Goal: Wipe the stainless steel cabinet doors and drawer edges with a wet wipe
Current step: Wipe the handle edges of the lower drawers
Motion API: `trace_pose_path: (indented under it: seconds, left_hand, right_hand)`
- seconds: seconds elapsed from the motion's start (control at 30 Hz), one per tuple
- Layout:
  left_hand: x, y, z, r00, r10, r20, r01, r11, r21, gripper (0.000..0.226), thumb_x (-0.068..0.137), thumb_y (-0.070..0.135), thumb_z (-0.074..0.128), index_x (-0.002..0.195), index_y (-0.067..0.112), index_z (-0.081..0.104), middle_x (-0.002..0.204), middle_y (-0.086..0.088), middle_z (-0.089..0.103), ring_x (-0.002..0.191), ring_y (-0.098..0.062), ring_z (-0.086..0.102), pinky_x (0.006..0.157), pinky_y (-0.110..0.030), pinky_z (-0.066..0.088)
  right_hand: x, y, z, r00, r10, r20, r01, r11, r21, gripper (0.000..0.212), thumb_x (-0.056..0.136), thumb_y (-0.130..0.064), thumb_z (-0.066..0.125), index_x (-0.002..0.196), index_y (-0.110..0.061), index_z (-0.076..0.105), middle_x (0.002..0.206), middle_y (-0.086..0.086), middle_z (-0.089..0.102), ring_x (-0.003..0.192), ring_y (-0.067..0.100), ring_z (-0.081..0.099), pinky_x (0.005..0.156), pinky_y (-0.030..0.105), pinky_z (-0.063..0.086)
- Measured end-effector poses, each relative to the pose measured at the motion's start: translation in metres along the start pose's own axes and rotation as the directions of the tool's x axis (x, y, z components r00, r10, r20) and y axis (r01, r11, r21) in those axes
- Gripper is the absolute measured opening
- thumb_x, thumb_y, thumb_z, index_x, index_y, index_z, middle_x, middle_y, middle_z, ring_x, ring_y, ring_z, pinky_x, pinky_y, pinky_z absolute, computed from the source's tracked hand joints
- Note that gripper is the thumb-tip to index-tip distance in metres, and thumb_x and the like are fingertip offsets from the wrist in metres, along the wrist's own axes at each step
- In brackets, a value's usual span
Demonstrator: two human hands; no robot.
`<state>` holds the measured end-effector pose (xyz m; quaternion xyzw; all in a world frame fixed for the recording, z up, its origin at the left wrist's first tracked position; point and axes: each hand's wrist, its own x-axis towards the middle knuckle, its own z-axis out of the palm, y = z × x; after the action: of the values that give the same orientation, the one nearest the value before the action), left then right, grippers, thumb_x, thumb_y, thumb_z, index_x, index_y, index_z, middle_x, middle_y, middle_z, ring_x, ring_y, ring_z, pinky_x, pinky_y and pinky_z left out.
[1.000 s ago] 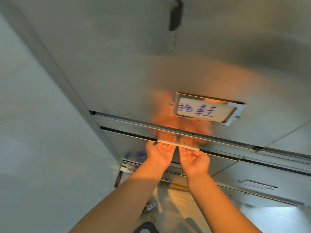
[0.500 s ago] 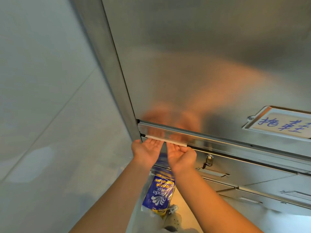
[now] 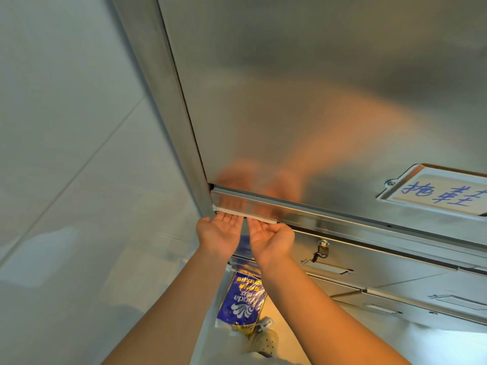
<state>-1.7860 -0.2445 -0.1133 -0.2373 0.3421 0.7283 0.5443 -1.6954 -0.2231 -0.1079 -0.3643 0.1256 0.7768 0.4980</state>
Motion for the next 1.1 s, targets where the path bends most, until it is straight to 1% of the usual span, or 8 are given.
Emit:
trace_pose_path:
  seconds: [0.1, 0.23, 0.33, 0.4, 0.7, 0.83, 0.97, 1.1]
  left_hand:
    - [-0.004, -0.015, 0.003, 1.000, -0.007, -0.017, 0.007, 1.000, 0.026, 0.054, 0.102, 0.034, 0.015, 0.129, -0.003, 0.044, 0.131, -0.022, 0.050, 0.120, -0.035, 0.049, 0.106, -0.043, 0.035]
    - [-0.012, -0.049, 0.008, 1.000, -0.013, -0.017, 0.014, 0.998, 0.056, 0.056, 0.103, 0.035, 0.015, 0.132, -0.004, 0.042, 0.135, -0.023, 0.047, 0.127, -0.034, 0.044, 0.109, -0.043, 0.032]
    - [-0.018, -0.088, 0.014, 1.000, -0.020, -0.017, 0.021, 0.997, 0.071, 0.055, 0.102, 0.034, 0.016, 0.131, -0.005, 0.043, 0.136, -0.024, 0.047, 0.127, -0.035, 0.044, 0.106, -0.042, 0.033]
    - [-0.022, -0.117, 0.019, 0.999, -0.033, -0.010, 0.034, 0.997, 0.074, 0.055, 0.102, 0.033, 0.016, 0.129, -0.005, 0.044, 0.135, -0.024, 0.048, 0.126, -0.035, 0.045, 0.105, -0.042, 0.034]
    - [-0.052, -0.262, 0.044, 0.992, -0.128, 0.025, 0.126, 0.990, 0.065, 0.056, 0.102, 0.035, 0.017, 0.114, -0.006, 0.054, 0.126, -0.025, 0.054, 0.119, -0.036, 0.051, 0.104, -0.043, 0.037]
    - [-0.065, -0.315, 0.054, 0.986, -0.162, 0.037, 0.160, 0.985, 0.064, 0.055, 0.102, 0.034, 0.018, 0.107, -0.005, 0.056, 0.120, -0.024, 0.057, 0.115, -0.035, 0.052, 0.103, -0.043, 0.038]
    - [-0.073, -0.343, 0.059, 0.983, -0.179, 0.035, 0.176, 0.981, 0.081, 0.054, 0.102, 0.034, 0.018, 0.105, -0.004, 0.056, 0.110, -0.023, 0.061, 0.113, -0.035, 0.053, 0.104, -0.043, 0.039]
    - [-0.075, -0.342, 0.061, 0.981, -0.190, 0.023, 0.187, 0.977, 0.103, 0.054, 0.102, 0.036, 0.020, 0.107, -0.003, 0.057, 0.107, -0.023, 0.063, 0.109, -0.036, 0.056, 0.102, -0.044, 0.040]
  right_hand:
    - [-0.002, -0.015, -0.006, 1.000, -0.001, -0.004, 0.001, 1.000, -0.003, 0.041, 0.072, 0.009, 0.024, 0.097, 0.004, 0.056, 0.107, 0.024, 0.061, 0.118, 0.041, 0.052, 0.106, 0.050, 0.037]
    - [-0.007, -0.048, -0.018, 1.000, -0.015, -0.006, 0.015, 1.000, 0.016, 0.043, 0.068, 0.008, 0.026, 0.099, 0.004, 0.056, 0.115, 0.024, 0.059, 0.121, 0.040, 0.050, 0.107, 0.049, 0.036]
    - [-0.012, -0.083, -0.031, 0.999, -0.043, 0.009, 0.043, 0.999, 0.014, 0.044, 0.059, 0.004, 0.030, 0.094, 0.004, 0.056, 0.101, 0.022, 0.062, 0.122, 0.040, 0.049, 0.107, 0.049, 0.035]
    - [-0.016, -0.111, -0.041, 0.998, -0.058, 0.020, 0.058, 0.998, 0.023, 0.040, 0.062, 0.004, 0.028, 0.091, 0.004, 0.056, 0.096, 0.021, 0.061, 0.123, 0.040, 0.048, 0.107, 0.049, 0.035]
    - [-0.035, -0.252, -0.095, 0.994, -0.105, -0.023, 0.106, 0.994, 0.038, 0.040, 0.077, 0.006, 0.022, 0.098, 0.004, 0.056, 0.105, 0.021, 0.061, 0.121, 0.038, 0.050, 0.107, 0.048, 0.035]
    - [-0.042, -0.301, -0.113, 0.989, -0.150, -0.008, 0.151, 0.987, 0.063, 0.046, 0.064, 0.005, 0.028, 0.100, 0.004, 0.057, 0.105, 0.021, 0.062, 0.119, 0.038, 0.051, 0.108, 0.048, 0.035]
    - [-0.044, -0.328, -0.125, 0.986, -0.161, -0.033, 0.162, 0.985, 0.060, 0.048, 0.072, 0.005, 0.024, 0.110, 0.005, 0.053, 0.106, 0.022, 0.061, 0.118, 0.038, 0.052, 0.107, 0.048, 0.036]
    - [-0.045, -0.329, -0.125, 0.983, -0.174, -0.063, 0.178, 0.982, 0.069, 0.042, 0.077, 0.005, 0.022, 0.102, 0.005, 0.055, 0.102, 0.021, 0.062, 0.116, 0.037, 0.053, 0.106, 0.048, 0.037]
